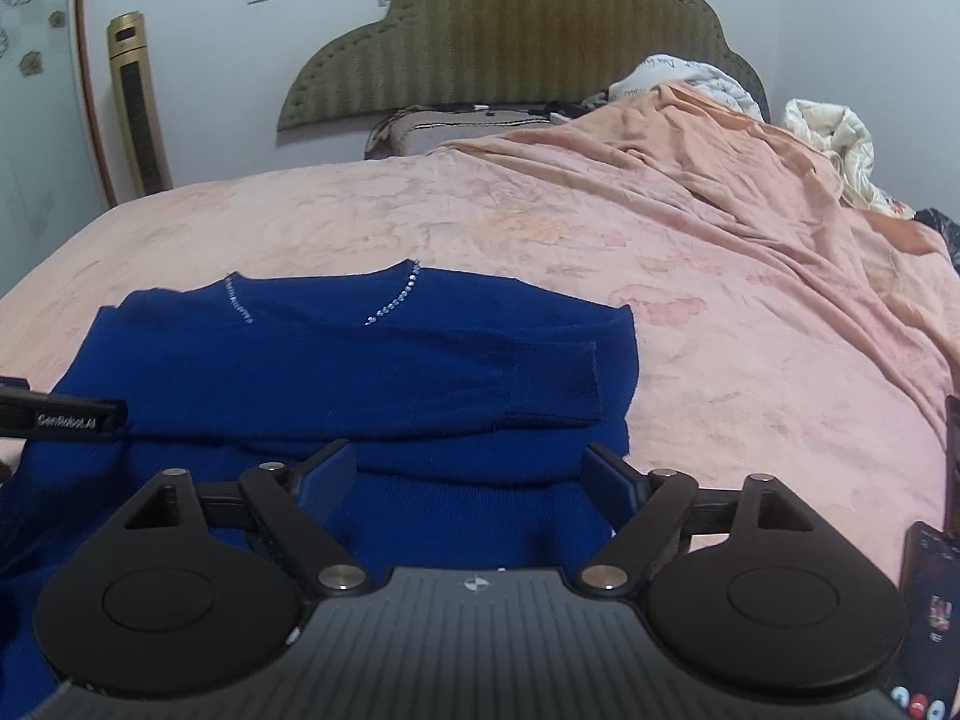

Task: Fold small clothes

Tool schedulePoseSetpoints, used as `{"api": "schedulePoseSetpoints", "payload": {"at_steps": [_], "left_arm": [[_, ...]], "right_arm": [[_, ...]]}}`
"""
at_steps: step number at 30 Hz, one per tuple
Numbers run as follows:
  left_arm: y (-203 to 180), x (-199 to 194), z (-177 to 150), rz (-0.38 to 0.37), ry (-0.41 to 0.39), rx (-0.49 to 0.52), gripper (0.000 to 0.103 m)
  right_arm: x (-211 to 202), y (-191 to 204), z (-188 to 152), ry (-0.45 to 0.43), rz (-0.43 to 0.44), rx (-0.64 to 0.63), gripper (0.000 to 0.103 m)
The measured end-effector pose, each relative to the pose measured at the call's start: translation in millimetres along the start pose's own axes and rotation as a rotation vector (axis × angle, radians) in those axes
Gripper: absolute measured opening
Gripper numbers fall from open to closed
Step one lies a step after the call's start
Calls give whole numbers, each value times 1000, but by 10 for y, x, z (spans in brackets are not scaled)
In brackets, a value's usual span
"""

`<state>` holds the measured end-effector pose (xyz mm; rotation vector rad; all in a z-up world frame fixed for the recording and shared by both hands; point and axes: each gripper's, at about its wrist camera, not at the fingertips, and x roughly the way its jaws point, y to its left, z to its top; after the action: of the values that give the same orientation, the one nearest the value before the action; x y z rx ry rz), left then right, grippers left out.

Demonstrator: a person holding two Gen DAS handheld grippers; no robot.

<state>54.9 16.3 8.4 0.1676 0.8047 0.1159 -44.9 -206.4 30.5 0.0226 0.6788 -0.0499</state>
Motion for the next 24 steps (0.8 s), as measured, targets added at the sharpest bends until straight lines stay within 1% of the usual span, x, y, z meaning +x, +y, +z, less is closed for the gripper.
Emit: {"api": "schedulePoseSetpoints", "payload": {"at_steps": [3, 6, 13, 24], "left_arm": [[53, -57, -37, 16, 4, -20, 101], [92, -119, -84, 32, 7, -30, 101], [120, -245, -191, 54, 8, -18, 101], [116, -376, -310, 52, -2, 2, 101]], "right_arm": [[-129, 27, -34, -9, 19, -20, 91], [-208, 86, -85, -13, 45, -41, 93], [-304, 193, -220, -7, 101, -75, 94], [-433, 280, -369, -13, 129, -63, 95]]}}
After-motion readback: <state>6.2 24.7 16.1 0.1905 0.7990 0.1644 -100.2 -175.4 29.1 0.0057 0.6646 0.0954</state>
